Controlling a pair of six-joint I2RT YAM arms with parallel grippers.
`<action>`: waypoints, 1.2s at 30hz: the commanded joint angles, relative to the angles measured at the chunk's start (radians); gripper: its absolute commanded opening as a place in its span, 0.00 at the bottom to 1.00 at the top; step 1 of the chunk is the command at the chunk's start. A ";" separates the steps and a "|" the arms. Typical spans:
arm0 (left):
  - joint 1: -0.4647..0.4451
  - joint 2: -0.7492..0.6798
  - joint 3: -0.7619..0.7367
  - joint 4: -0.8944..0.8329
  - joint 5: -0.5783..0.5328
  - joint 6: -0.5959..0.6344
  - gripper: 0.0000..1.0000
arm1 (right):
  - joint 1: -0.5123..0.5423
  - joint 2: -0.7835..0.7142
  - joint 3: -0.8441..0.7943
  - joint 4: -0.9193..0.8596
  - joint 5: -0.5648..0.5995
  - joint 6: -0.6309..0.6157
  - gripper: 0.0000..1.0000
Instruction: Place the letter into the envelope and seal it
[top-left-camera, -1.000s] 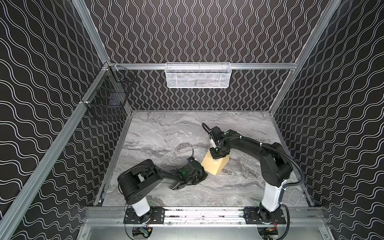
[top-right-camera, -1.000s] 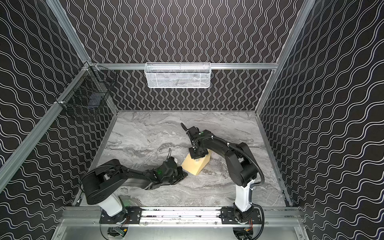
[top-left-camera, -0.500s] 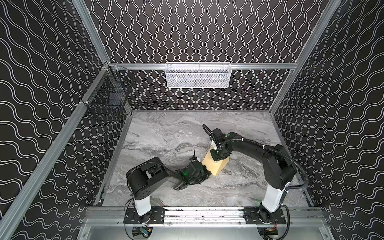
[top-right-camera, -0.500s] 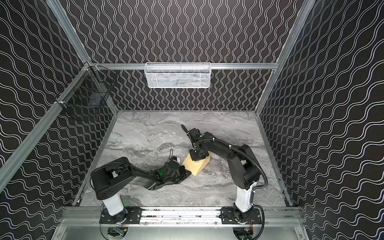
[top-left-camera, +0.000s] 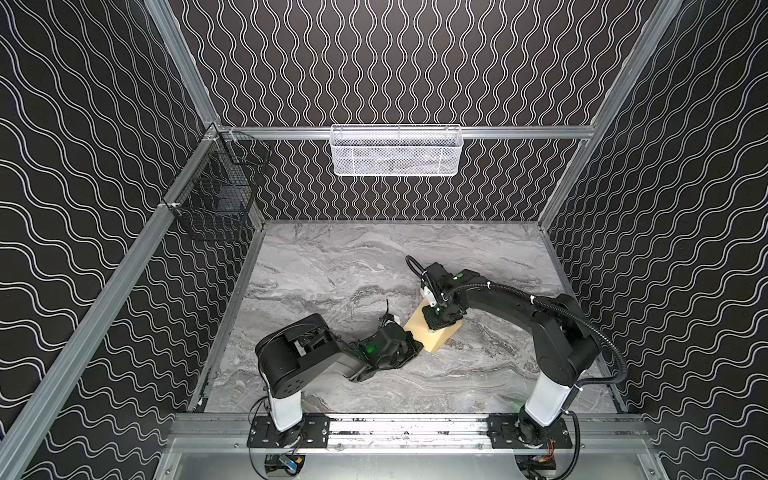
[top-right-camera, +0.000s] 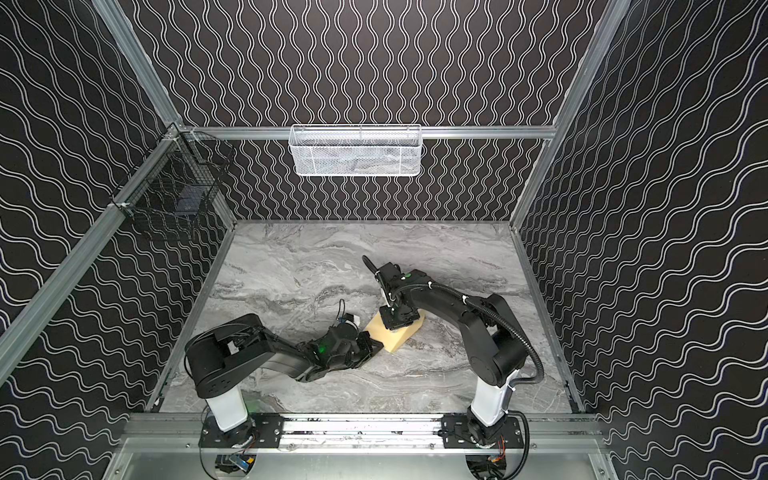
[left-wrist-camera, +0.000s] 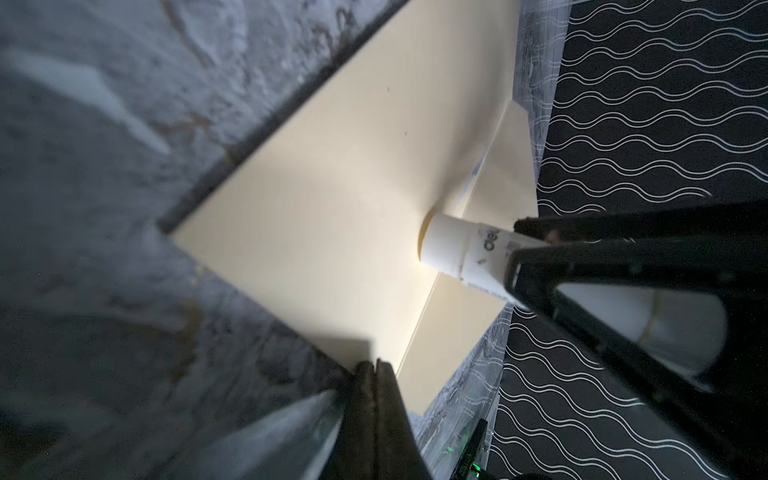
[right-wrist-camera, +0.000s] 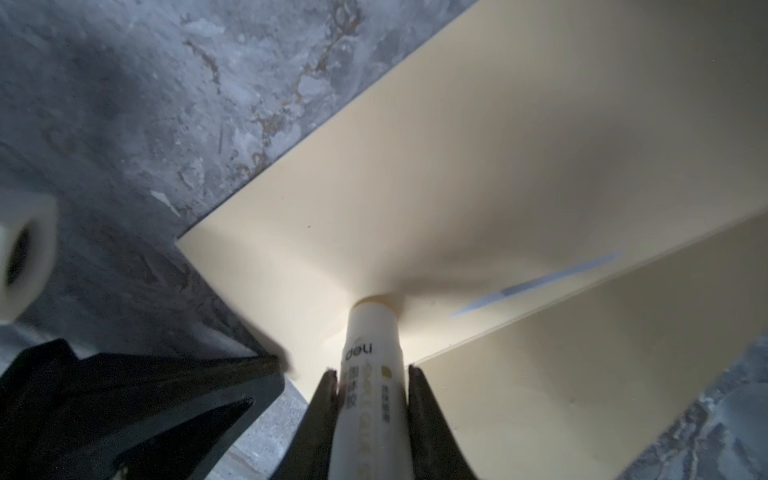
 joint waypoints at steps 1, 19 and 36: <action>0.000 0.014 -0.005 -0.114 -0.029 0.000 0.00 | 0.015 -0.001 -0.012 -0.123 -0.078 0.007 0.00; -0.008 0.030 -0.022 -0.053 -0.027 -0.019 0.00 | -0.019 -0.035 -0.047 -0.008 -0.185 0.048 0.00; -0.008 0.002 -0.070 0.076 -0.054 -0.014 0.00 | -0.252 -0.165 0.008 0.026 -0.243 0.029 0.00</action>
